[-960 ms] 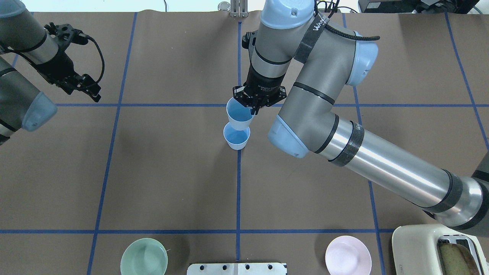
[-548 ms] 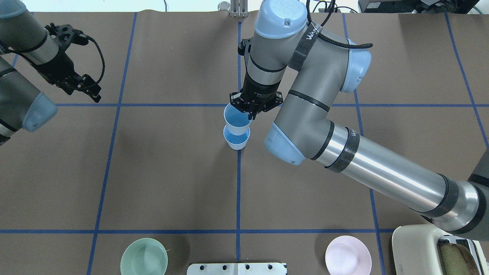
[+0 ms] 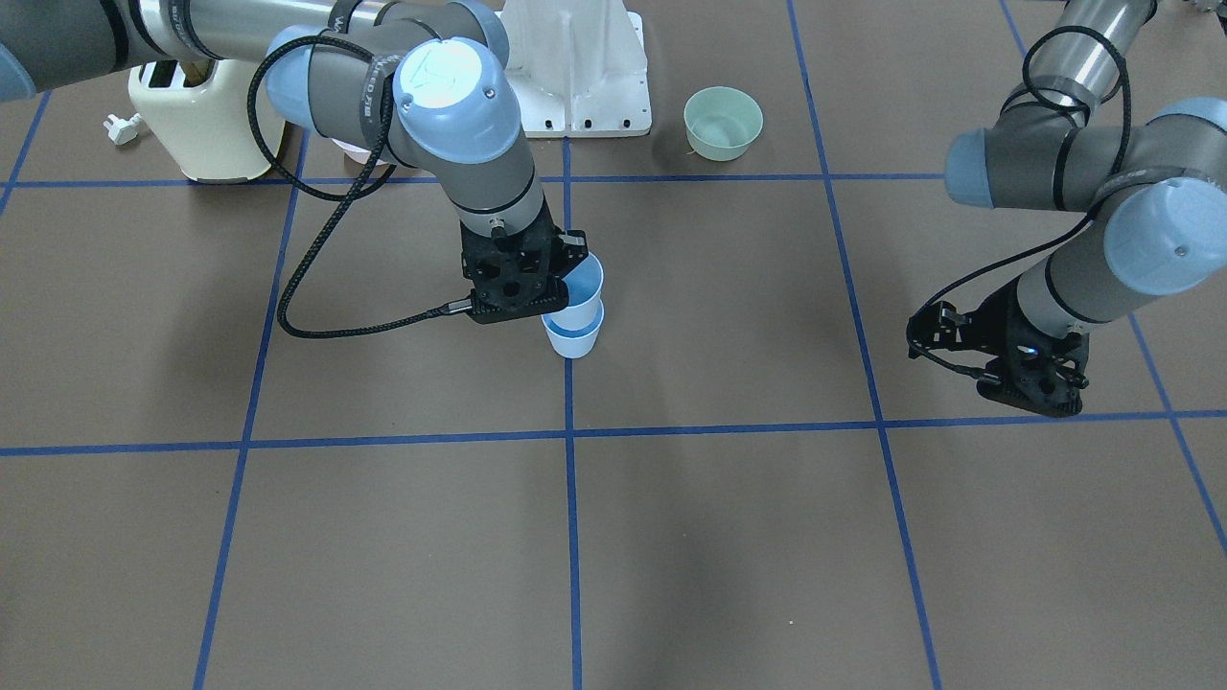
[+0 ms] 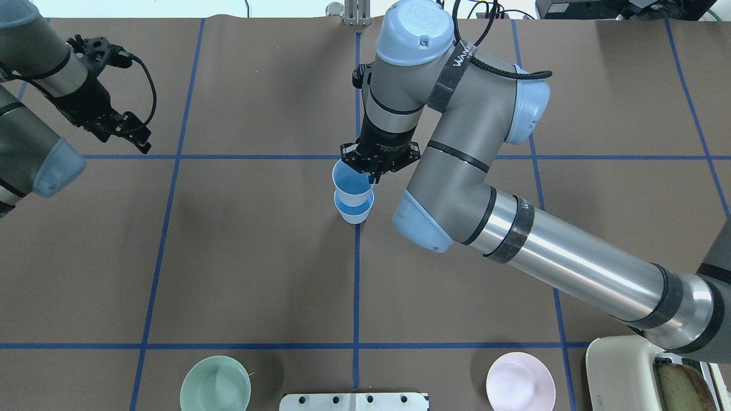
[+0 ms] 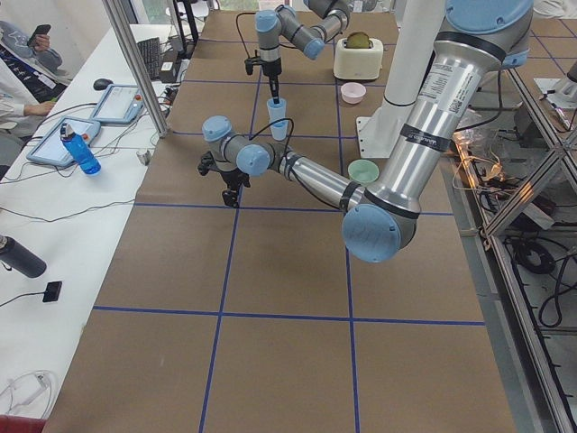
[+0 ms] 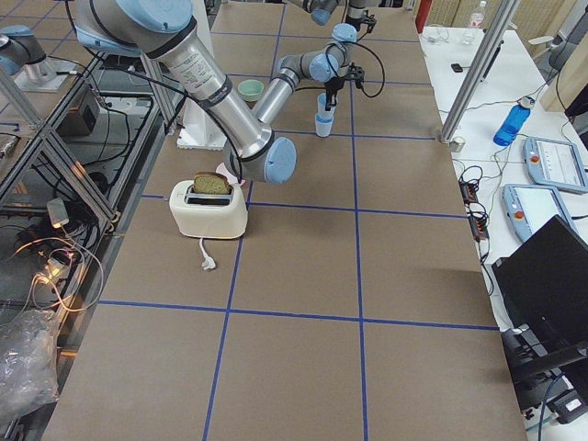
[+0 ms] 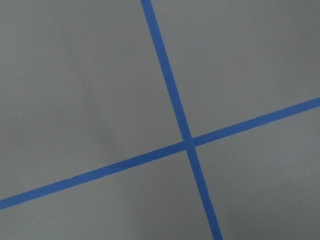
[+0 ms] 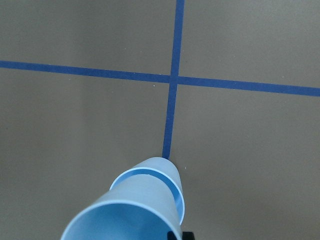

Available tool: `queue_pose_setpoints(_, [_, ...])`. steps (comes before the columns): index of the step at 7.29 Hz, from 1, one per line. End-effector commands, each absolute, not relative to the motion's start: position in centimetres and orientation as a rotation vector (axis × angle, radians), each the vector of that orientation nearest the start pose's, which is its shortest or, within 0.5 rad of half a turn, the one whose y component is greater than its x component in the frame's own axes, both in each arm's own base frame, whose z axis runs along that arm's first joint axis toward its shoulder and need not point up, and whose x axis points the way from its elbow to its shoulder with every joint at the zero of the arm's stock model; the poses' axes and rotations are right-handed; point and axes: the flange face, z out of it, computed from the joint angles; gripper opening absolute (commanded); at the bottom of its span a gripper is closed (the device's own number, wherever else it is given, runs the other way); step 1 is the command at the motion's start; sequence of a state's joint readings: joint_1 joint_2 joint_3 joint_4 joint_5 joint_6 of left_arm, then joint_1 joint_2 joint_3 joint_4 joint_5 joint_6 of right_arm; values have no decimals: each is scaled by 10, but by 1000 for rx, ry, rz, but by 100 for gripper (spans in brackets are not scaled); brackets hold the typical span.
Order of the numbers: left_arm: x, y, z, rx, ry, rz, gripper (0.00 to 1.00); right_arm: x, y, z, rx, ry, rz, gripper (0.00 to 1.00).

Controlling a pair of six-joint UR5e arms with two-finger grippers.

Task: Stack blue cups with both arms
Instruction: 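Lower the held cup into the centered cup with the right gripper and release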

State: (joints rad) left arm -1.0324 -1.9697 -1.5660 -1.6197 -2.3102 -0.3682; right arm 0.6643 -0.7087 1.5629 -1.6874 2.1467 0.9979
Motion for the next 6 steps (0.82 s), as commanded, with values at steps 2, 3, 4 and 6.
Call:
queue_pose_setpoints(2, [278,-590,428,59,841,326,98,-513,-498,140,-34,-900,-132,0])
queue_pose_setpoints(3, [278,-590,428,59,841,326,98,-513,-498,141,-33,-899,-134,30])
queue_pose_setpoints(4, [278,-590,428,59,841,326,98,-514,-497,142,-35,-898,-135,64])
queue_pose_setpoints(6, [278,-591,428,59,843,327,98,-514,-497,145,-38,-894,-134,85])
